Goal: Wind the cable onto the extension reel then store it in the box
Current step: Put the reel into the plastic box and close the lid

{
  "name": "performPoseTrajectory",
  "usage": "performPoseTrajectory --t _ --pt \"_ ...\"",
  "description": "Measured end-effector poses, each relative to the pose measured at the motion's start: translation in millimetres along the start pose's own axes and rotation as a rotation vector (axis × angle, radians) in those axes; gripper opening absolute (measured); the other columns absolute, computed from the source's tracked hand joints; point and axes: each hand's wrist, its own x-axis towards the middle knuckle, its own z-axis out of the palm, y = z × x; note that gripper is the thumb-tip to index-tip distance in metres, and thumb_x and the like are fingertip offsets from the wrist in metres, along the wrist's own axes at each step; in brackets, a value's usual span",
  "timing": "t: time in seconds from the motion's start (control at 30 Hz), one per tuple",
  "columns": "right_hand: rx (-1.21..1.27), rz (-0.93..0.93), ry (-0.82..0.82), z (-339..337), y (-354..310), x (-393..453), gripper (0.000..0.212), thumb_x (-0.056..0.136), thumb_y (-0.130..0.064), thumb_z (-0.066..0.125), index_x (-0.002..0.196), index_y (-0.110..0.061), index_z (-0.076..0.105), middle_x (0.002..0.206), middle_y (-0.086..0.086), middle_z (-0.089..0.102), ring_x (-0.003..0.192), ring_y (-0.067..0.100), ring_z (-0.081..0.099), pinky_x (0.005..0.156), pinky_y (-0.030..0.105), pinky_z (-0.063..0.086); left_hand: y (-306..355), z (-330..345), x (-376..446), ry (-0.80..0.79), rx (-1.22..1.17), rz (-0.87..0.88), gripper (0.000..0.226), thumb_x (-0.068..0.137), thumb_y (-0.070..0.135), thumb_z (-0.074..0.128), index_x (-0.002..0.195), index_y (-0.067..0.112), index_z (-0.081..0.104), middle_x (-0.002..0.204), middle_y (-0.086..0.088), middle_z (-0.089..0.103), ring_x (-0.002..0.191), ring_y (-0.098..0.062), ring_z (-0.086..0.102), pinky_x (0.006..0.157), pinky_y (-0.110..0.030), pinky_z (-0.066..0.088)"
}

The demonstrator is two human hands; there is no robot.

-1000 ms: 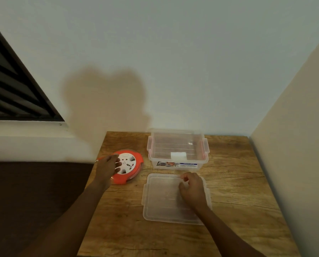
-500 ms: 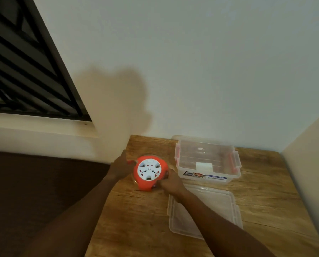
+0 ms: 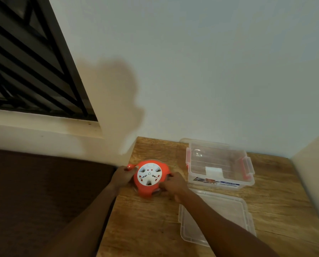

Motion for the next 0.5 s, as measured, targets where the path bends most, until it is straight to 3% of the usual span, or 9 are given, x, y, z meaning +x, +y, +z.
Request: performPoseTrajectory --t 0.13,0.2,0.27,0.4,0.5 --pt "-0.029 -0.131 -0.038 -1 -21 -4 0.077 0.06 0.002 0.086 0.122 -0.015 0.043 0.107 0.005 0.061 0.093 0.027 0.066 0.069 0.046 0.062 4 -2 -4 0.083 -0.188 -0.007 0.027 0.101 0.034 0.065 0.107 0.011 0.077 0.106 -0.014 0.08 0.102 -0.035 0.075 0.093 -0.054 0.061" --pt "-0.087 -0.227 -0.028 -9 -33 -8 0.074 0.061 -0.001 0.086 0.116 -0.022 0.042 0.104 -0.002 0.058 0.092 0.02 0.064 0.068 0.042 0.063 14 -2 -7 0.107 -0.261 0.033 0.032 0.105 0.038 0.057 0.11 0.012 0.075 0.106 -0.011 0.08 0.1 -0.034 0.076 0.081 -0.047 0.065" --pt "-0.083 -0.296 -0.029 -23 -43 -11 0.07 0.06 -0.002 0.087 0.109 -0.024 0.042 0.106 -0.001 0.06 0.096 0.023 0.064 0.069 0.047 0.063 31 2 -11 0.102 -0.314 0.06 0.038 0.107 0.047 0.048 0.109 0.018 0.072 0.101 -0.003 0.081 0.093 -0.027 0.077 0.065 -0.035 0.064" --pt "-0.019 -0.408 0.025 -70 -56 -18 0.074 0.054 0.006 0.086 0.107 -0.027 0.045 0.104 0.002 0.061 0.094 0.021 0.065 0.061 0.045 0.062 70 16 -17 0.08 -0.433 0.111 0.024 0.106 0.035 0.053 0.108 0.017 0.07 0.093 -0.005 0.08 0.078 -0.022 0.08 0.062 -0.032 0.064" --pt "0.082 -0.4 0.067 -114 -62 -21 0.069 0.064 0.008 0.078 0.116 -0.028 0.048 0.108 0.009 0.062 0.095 0.027 0.067 0.067 0.051 0.062 100 40 -21 0.034 -0.452 0.182 0.014 0.104 0.021 0.059 0.112 0.018 0.069 0.085 -0.004 0.077 0.076 -0.022 0.077 0.063 -0.031 0.066"
